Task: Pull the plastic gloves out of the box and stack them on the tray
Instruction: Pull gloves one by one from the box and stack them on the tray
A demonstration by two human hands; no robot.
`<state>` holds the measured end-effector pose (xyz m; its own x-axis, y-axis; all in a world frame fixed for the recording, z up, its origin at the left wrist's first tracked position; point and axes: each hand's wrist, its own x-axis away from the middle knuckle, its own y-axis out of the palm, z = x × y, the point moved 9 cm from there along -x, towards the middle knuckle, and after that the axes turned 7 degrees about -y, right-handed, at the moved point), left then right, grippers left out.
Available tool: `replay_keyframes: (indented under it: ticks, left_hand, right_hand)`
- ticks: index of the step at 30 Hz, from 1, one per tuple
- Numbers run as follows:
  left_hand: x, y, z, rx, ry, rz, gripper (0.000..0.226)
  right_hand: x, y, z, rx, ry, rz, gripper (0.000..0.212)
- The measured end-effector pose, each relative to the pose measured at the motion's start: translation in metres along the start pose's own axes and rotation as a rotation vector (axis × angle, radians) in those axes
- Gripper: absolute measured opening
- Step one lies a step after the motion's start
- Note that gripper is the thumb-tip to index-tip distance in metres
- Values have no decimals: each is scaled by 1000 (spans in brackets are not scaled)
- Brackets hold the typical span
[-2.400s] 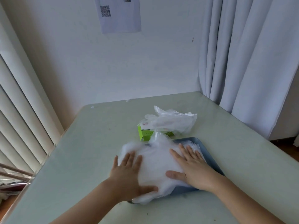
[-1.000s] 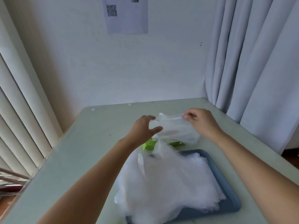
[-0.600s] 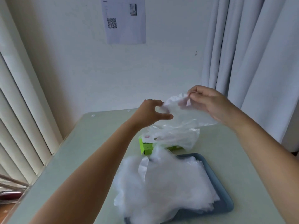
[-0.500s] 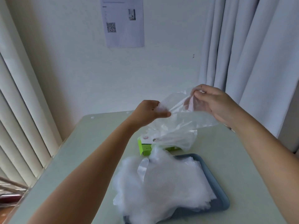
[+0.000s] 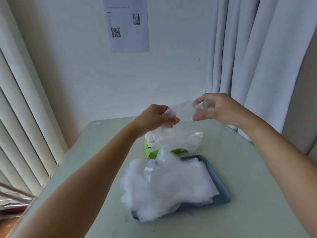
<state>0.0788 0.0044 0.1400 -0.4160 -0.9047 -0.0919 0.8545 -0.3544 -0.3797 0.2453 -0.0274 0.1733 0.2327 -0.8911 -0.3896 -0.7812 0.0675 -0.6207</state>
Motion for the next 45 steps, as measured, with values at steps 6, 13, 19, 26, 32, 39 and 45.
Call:
replay_keyframes:
  ticks: [6, 13, 19, 26, 32, 39, 45]
  left_hand:
    - [6, 5, -17, 75, -126, -119, 23]
    - [33, 26, -71, 367, -301, -390, 17]
    - [42, 46, -100, 96, -336, -434, 15]
    - [30, 47, -120, -395, -489, -373, 17]
    - [33, 40, -137, -680, -572, -463, 12]
    - [37, 18, -154, -475, -672, -350, 19]
    - [45, 11, -169, -85, -757, -283, 11]
  right_hand:
    - [0, 6, -1, -312, 44, -11, 23]
    - [32, 42, 51, -501, 325, -142, 8]
    - [55, 103, 98, -659, 562, -230, 18]
    - [81, 153, 126, -551, 782, -490, 17]
    - [77, 164, 137, -482, 765, -474, 13]
    - [67, 158, 141, -226, 681, -409, 21]
    - [63, 142, 143, -258, 581, -311, 7]
